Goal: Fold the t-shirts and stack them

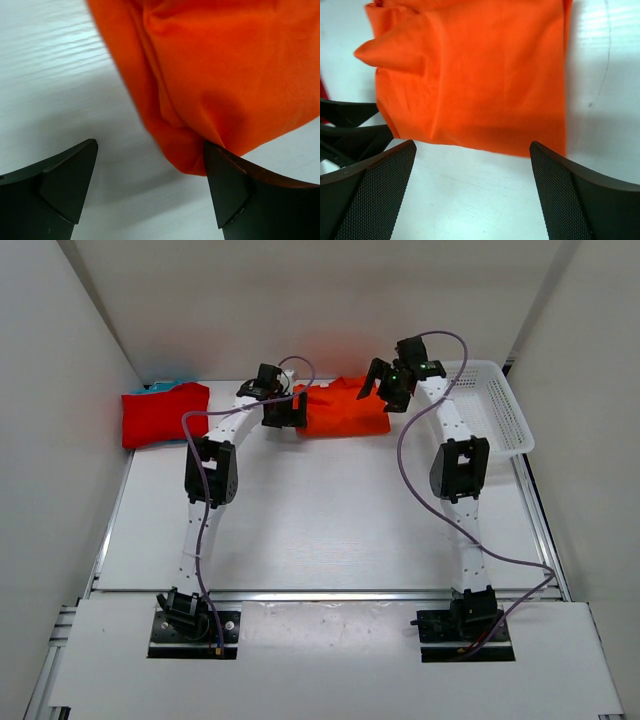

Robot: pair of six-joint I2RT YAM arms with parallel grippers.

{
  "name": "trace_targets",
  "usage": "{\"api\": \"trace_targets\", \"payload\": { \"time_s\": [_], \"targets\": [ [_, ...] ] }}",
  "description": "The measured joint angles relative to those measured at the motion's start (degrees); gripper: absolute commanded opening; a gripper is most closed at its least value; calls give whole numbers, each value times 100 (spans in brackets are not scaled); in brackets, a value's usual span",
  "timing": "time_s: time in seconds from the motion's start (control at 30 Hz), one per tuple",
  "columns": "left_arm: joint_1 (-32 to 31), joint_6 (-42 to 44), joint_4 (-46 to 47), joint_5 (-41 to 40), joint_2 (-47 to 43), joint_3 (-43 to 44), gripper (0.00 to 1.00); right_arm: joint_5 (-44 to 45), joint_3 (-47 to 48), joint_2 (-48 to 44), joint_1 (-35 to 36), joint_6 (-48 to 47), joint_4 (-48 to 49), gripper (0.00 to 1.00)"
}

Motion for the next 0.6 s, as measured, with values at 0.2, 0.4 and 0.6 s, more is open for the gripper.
{"api": "trace_targets", "payload": {
  "time_s": [0.2,0.4,0.6],
  "targets": [
    [-195,-87,2,72,2,42,98,597,280,345,181,-59,-496,100],
    [-177,-111,-2,186,2,42,95,1110,595,866,61,-74,-898,99],
    [-79,-151,-31,413,-24,-39,94,1209,595,883,-42,-98,-938,97]
  ]
}}
